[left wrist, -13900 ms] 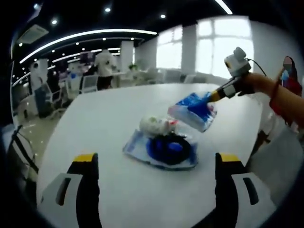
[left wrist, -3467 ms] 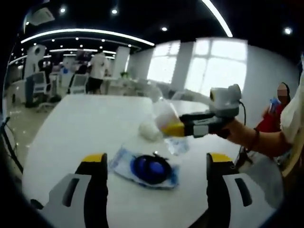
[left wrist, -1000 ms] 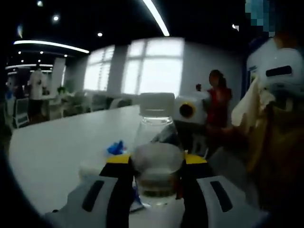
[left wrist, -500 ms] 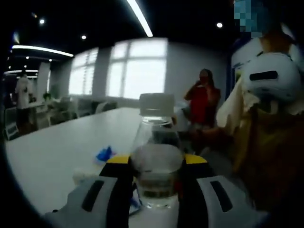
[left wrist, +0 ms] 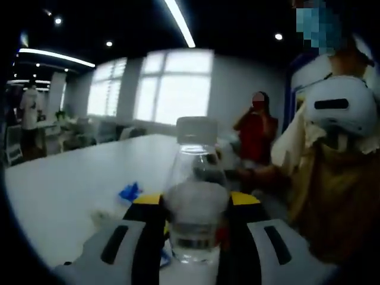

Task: Arrange the tabletop items into an orderly group along one side of the table until the central work area is clear of visible clutter.

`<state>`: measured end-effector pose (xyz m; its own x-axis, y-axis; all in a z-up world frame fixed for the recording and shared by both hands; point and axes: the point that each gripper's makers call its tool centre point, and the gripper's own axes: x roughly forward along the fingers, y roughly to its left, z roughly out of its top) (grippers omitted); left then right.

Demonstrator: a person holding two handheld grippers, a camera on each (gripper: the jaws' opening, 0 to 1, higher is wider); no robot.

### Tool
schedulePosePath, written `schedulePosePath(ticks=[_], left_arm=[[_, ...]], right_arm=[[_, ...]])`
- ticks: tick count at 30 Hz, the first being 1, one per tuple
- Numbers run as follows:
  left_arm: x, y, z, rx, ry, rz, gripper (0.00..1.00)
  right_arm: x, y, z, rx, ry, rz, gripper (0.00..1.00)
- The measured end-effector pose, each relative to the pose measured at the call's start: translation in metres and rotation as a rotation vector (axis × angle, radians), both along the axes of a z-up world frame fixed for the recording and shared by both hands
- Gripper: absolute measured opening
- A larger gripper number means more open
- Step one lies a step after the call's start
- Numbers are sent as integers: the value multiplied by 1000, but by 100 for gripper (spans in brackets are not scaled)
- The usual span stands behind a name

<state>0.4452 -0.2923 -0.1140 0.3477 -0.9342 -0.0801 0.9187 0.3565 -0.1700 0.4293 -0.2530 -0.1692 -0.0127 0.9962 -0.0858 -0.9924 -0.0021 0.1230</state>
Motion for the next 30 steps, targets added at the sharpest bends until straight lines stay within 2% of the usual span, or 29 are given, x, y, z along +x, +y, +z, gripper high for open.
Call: schedulePosePath(ticks=[4, 8, 10, 12, 13, 14, 15, 17, 18, 20, 23, 25, 26, 27, 28, 30], left_arm=[[9, 3, 7, -51, 7, 75, 46], [18, 8, 5, -53, 11, 162, 61], [25, 14, 0, -41, 22, 237, 65], [30, 18, -2, -26, 10, 294, 69], [34, 22, -5, -8, 18, 343, 71], [35, 21, -3, -27, 19, 353, 75], [40, 23, -1, -53, 19, 414, 77], [41, 22, -1, -38, -4, 446, 78], [44, 24, -3, -34, 10, 499, 78], [46, 24, -7, -20, 37, 546, 78], [48, 27, -11, 24, 31, 633, 79], [51, 32, -9, -7, 47, 718, 78], [50, 33, -9, -18, 58, 729, 77], [50, 31, -4, -81, 81, 748, 77], [49, 31, -4, -90, 100, 768, 77], [47, 31, -6, -47, 86, 797, 77]], right_arm=[[5, 1, 4, 16, 3, -34, 37], [16, 2, 4, 13, -6, -96, 37], [22, 1, 3, 7, -10, -131, 37], [26, 0, 3, 6, -9, -154, 37], [32, -1, 3, 0, -22, -192, 37], [35, -1, 1, -13, -35, -207, 37], [36, -1, 1, -9, -30, -212, 37], [38, -1, -1, -8, -7, -220, 37], [40, -1, -2, -17, -25, -237, 37], [42, -1, -4, -35, -53, -253, 37], [44, -1, -6, -45, -59, -276, 37], [46, -2, -9, -65, -79, -293, 37], [47, -2, -9, -68, -81, -298, 37], [49, -3, -10, -74, -82, -314, 37], [49, -3, -11, -77, -87, -318, 37], [52, -4, -12, -85, -89, -343, 37]])
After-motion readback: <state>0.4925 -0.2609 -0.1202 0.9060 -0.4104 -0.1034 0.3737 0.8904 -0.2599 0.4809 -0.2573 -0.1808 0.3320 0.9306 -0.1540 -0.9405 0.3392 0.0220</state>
